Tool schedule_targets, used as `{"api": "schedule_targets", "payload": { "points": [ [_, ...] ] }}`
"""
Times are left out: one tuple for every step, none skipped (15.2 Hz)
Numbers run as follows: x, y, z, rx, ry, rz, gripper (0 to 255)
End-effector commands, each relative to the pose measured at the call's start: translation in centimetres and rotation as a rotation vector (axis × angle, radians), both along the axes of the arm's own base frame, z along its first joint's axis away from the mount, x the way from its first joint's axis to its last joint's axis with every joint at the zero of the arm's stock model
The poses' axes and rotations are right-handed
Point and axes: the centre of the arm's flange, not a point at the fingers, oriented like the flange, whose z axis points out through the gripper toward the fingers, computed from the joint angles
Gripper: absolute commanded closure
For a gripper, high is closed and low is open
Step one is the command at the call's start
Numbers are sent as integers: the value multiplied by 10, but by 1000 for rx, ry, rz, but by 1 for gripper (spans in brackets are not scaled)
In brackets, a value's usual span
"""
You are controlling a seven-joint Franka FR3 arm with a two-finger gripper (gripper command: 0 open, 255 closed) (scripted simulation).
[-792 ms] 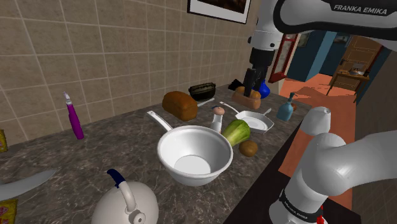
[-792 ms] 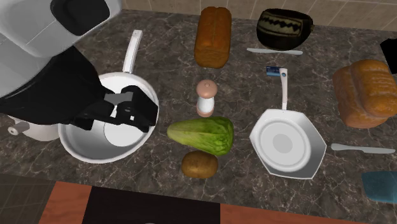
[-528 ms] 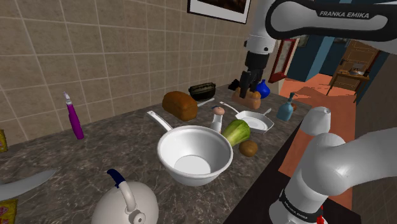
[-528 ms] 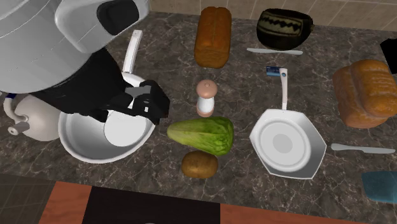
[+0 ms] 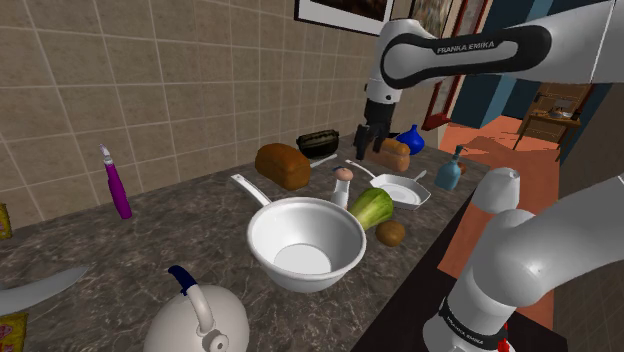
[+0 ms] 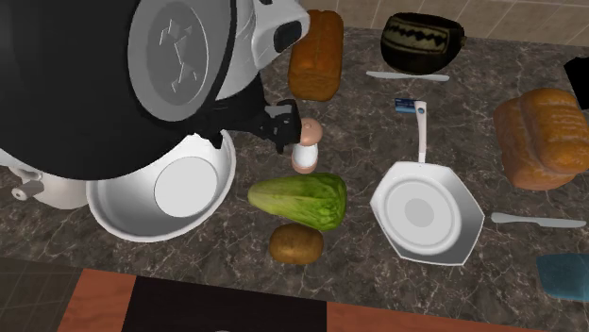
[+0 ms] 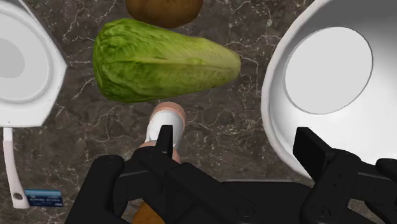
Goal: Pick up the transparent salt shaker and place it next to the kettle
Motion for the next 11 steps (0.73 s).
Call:
{"api": "schedule_targets", "payload": {
  "points": [
    [19,-14,-15,3,-6,-11,0],
    [28,-20,-22,5,-8,-16,0],
    [37,-27,-29,7,-10,-21,0],
    [45,-33,-37,9,-12,-26,0],
    [54,-40,-44,11,-15,-32,0],
    [63,-46,-51,13,-17,-37,0],
    [72,-53,-58,15,-19,-42,0],
    [80,-59,-66,17,-21,-47,0],
    [89,-66,-73,19,-23,-52,0],
    [98,-73,-80,22,-25,-58,0],
    [106,-80,-87,24,-27,-63,0]
  ]
}}
